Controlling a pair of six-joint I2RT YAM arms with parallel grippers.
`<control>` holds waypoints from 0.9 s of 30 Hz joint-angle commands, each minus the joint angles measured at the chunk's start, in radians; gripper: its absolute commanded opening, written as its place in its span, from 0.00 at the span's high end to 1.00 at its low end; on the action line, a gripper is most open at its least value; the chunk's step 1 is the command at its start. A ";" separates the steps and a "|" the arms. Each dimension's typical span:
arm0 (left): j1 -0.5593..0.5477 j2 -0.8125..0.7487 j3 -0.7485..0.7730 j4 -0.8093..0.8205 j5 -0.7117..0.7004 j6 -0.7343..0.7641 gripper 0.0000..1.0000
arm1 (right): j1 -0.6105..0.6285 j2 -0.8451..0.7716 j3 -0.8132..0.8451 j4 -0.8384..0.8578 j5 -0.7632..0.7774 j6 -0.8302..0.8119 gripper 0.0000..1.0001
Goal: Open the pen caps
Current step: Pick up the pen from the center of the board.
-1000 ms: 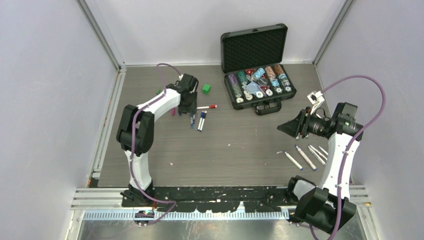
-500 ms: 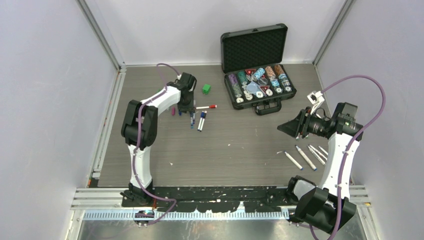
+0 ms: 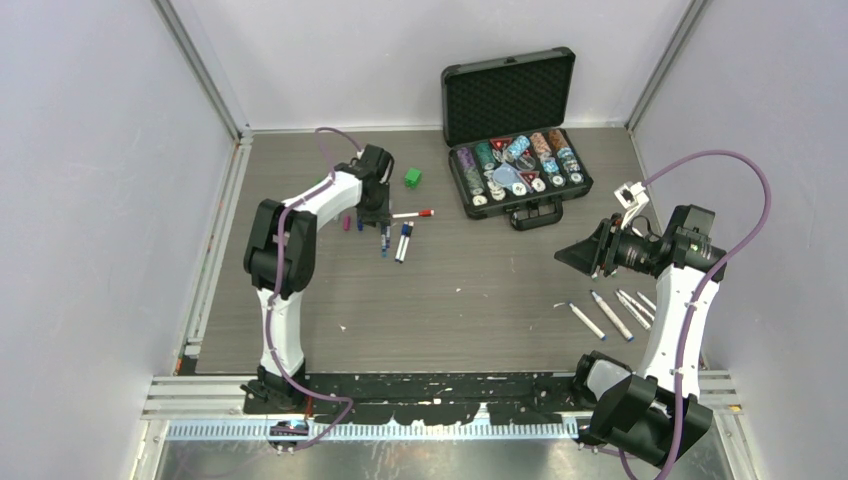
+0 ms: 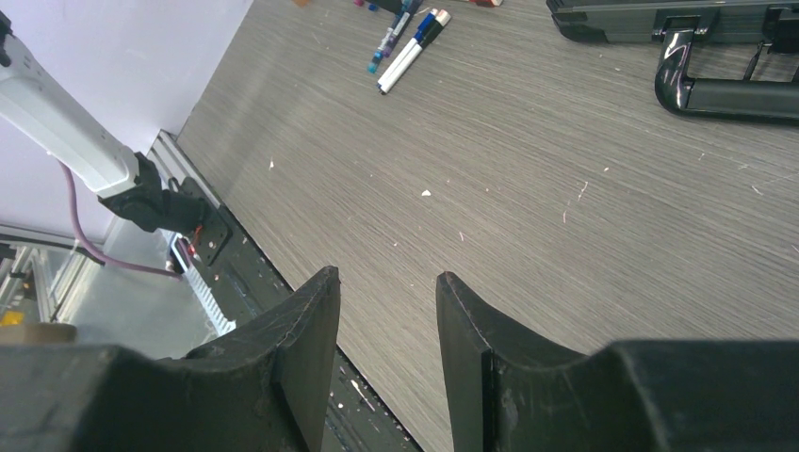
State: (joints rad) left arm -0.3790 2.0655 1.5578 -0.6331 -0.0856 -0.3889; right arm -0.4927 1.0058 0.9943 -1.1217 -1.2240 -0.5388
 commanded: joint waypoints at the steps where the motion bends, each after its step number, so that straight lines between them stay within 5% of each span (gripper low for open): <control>1: 0.003 -0.014 0.024 -0.005 0.020 -0.002 0.71 | 0.003 -0.012 0.006 0.013 -0.009 -0.001 0.53; 20: 0.003 0.037 0.013 -0.017 0.015 -0.014 0.71 | 0.003 -0.014 0.009 -0.001 -0.017 -0.013 0.52; 27: 0.003 0.032 -0.021 -0.001 0.004 -0.013 0.82 | 0.003 -0.010 0.010 -0.007 -0.021 -0.017 0.52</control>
State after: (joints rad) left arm -0.3790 2.0903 1.5574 -0.6384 -0.0780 -0.3927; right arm -0.4927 1.0058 0.9943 -1.1255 -1.2243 -0.5430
